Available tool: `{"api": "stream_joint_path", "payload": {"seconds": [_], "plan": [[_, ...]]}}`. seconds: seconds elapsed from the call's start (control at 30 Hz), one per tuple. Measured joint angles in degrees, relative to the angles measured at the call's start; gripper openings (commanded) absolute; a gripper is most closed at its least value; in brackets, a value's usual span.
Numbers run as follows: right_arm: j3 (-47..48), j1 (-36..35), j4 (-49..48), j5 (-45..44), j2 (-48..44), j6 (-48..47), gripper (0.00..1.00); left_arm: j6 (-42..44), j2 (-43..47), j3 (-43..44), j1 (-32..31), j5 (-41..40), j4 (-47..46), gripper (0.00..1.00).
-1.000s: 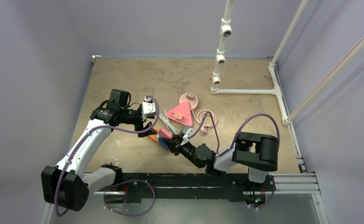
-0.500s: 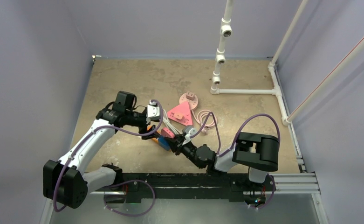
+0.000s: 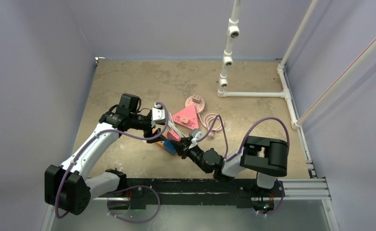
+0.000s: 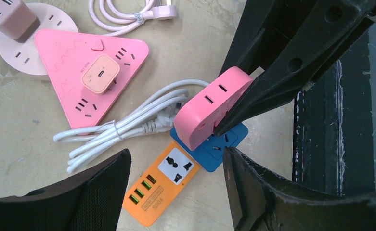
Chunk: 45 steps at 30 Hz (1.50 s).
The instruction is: Insert the plug
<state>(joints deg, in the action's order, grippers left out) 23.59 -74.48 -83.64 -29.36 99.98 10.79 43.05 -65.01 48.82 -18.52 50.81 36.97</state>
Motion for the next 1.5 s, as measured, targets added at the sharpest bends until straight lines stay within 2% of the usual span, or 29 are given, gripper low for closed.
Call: {"api": "stream_joint_path", "payload": {"seconds": [1.07,1.5], "plan": [[1.0,0.2,1.7,0.0,1.0,-0.3,0.00,-1.1,0.2,0.0,0.0,0.0,-1.1,0.67],[2.6,-1.0,4.0,-1.0,1.0,-1.0,0.00,-11.0,0.5,0.2,0.0,0.4,-7.0,0.67]]}}
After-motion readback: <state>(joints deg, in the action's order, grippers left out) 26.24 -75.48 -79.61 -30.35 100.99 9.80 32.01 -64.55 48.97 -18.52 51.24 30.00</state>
